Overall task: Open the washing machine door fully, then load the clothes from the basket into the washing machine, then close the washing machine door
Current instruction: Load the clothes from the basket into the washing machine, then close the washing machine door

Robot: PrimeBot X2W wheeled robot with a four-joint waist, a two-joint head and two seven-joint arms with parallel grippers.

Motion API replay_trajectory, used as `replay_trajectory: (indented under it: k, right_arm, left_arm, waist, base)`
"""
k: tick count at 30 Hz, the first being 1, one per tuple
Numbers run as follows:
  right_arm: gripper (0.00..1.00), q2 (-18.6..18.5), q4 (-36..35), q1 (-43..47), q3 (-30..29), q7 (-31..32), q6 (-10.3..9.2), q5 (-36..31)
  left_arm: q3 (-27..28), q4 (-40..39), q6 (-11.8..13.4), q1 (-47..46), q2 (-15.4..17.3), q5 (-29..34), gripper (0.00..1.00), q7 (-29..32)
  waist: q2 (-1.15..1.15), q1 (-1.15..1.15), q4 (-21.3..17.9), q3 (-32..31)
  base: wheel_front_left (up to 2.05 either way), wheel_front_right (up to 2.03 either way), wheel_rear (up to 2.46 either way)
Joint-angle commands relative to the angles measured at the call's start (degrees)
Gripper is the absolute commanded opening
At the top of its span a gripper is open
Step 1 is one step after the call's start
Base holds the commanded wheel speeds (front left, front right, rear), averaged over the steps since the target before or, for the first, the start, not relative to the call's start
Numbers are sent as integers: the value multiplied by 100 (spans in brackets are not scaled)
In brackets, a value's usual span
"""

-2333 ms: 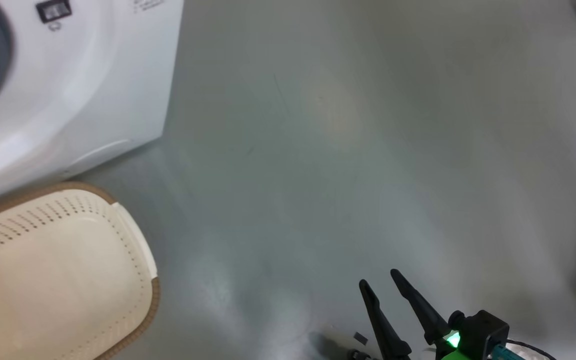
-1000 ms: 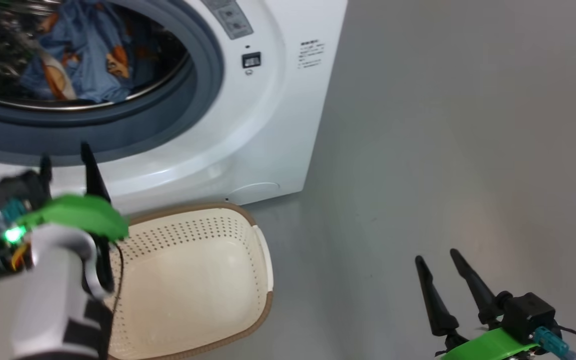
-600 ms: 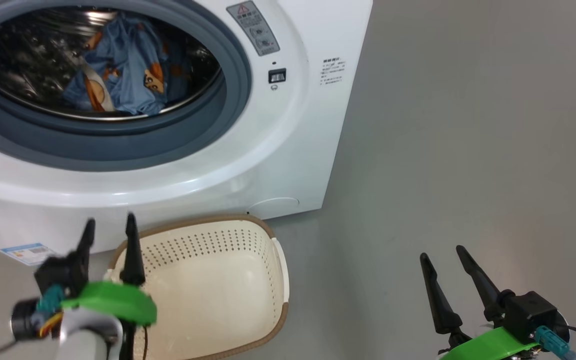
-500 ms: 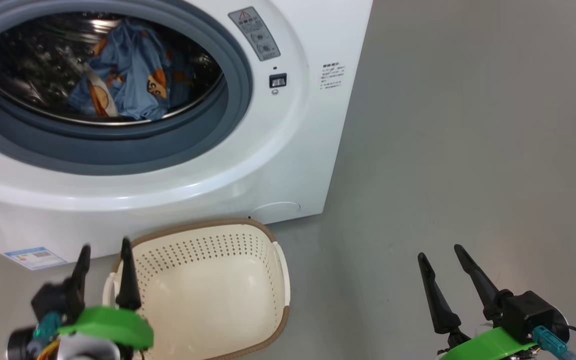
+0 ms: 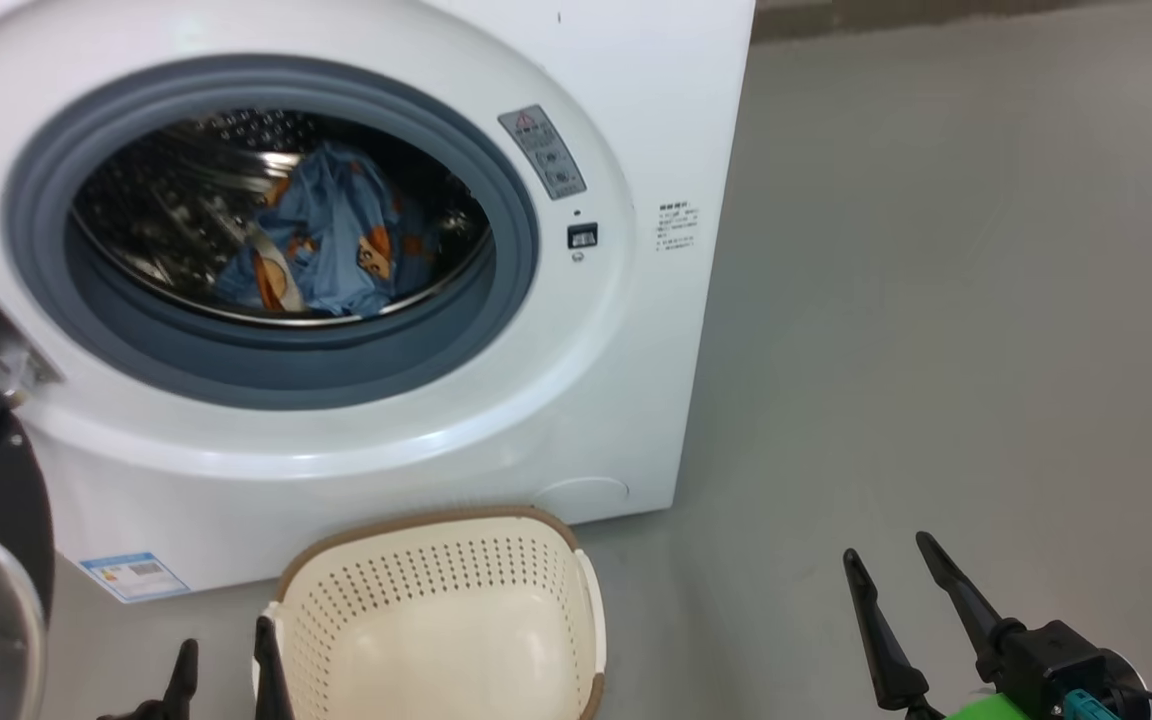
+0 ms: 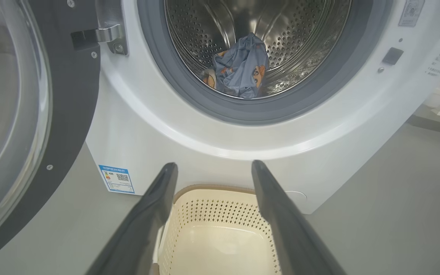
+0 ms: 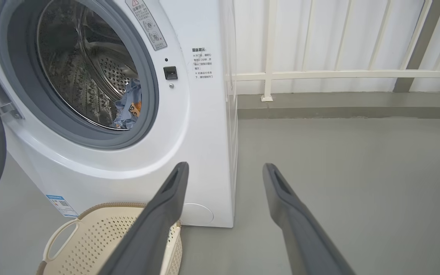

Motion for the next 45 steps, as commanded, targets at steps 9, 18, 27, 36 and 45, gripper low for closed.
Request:
replay_trajectory:
  k: [9,18,27,36,45]
  right_arm:
    - [100,-53,-105,-160,458,-69,14,-30]
    - [100,-53,-73,97,440,-69,14,0]
    - [100,-53,-54,264,349,-69,14,-51]
    - [100,-53,-54,267,222,-69,14,-61]
    - [100,-53,4,159,162,-69,14,-79]
  left_arm:
    - [199,-387,-112,1,66,60,100,-37]
    - [258,-405,-277,253,66,148,100,-37]
    - [288,-584,-350,420,66,283,100,-37]
    - [270,-673,-370,456,65,349,100,-37]
    - [116,-750,-377,507,65,393,100,-37]
  waist:
    - [0,0,67,-386]
    - [0,0,-3,-526]
    - [0,0,41,-603]
    - [0,0,160,-585]
    - [0,0,315,-540]
  base:
    - [0,0,0]
    - [0,0,0]
    - [0,0,0]
    - [0,0,0]
    - [0,0,0]
